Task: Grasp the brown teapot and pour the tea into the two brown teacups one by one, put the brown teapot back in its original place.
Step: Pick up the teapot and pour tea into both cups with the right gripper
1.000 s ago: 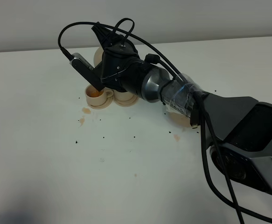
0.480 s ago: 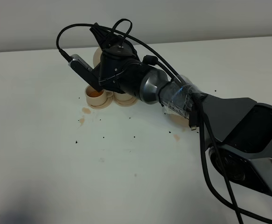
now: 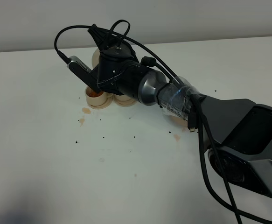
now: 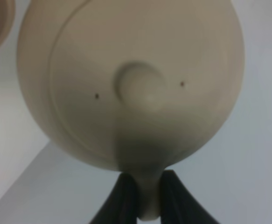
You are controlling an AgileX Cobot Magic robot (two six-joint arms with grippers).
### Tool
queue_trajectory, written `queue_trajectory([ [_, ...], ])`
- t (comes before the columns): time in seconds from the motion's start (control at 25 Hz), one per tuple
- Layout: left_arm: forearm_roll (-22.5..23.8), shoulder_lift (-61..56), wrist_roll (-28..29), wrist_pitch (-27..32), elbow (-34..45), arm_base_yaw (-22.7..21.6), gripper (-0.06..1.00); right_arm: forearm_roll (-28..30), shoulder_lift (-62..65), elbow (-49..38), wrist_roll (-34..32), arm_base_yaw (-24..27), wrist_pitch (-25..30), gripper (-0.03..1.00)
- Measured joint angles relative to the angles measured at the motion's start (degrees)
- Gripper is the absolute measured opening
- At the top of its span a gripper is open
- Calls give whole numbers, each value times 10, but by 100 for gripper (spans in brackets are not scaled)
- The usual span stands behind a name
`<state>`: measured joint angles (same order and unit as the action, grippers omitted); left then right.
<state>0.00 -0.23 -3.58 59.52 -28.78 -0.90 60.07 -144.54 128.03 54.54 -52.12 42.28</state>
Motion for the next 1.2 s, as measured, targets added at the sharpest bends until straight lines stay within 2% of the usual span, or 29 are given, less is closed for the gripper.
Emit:
queue_trajectory([
  [1.2, 0, 0, 0, 0, 0, 0, 33, 42, -9, 0, 0, -5, 1, 13],
])
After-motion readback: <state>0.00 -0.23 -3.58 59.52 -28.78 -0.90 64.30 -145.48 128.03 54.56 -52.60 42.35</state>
